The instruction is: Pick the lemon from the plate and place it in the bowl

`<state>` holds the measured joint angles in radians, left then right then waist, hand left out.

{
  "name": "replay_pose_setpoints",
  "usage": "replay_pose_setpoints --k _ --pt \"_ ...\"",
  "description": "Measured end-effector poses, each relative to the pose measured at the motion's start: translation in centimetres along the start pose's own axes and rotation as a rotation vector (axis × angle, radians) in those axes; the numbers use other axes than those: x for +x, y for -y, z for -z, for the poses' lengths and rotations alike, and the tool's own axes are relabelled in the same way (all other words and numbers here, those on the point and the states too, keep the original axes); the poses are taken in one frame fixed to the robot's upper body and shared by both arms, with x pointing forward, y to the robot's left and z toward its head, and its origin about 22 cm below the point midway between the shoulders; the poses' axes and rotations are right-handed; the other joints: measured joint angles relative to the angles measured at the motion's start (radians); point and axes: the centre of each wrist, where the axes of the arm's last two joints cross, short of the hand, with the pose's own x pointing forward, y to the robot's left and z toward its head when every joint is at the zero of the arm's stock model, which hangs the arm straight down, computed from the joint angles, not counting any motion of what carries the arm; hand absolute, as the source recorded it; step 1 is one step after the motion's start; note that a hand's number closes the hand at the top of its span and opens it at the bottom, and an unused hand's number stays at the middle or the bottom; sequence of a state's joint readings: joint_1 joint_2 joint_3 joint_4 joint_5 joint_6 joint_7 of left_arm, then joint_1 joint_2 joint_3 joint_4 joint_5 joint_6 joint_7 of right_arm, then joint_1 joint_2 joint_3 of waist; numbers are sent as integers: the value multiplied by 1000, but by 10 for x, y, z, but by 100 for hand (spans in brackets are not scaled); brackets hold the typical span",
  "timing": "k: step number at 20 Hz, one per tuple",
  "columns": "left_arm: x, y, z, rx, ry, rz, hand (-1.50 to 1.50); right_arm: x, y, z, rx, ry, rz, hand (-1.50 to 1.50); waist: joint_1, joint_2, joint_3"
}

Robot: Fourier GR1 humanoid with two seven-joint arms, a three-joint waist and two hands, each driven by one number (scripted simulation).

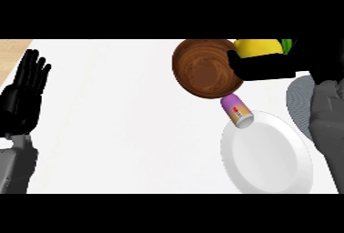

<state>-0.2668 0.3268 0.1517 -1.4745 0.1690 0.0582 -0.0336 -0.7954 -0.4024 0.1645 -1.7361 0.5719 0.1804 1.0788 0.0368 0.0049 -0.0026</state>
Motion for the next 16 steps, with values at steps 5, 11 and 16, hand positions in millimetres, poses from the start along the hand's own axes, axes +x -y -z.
replay_pose_setpoints --k 5,11,16 --pt "1 -5 3 12 -3 3 0 21 -39 30 77 -50 -17 150 -8 1 1" --pt "4 -12 0 12 -2 5 0 22 -97 59 99 -143 -87 150 -9 2 2" --pt "3 -5 0 9 0 0 0 0 -138 75 91 -264 -78 -150 -10 4 2"
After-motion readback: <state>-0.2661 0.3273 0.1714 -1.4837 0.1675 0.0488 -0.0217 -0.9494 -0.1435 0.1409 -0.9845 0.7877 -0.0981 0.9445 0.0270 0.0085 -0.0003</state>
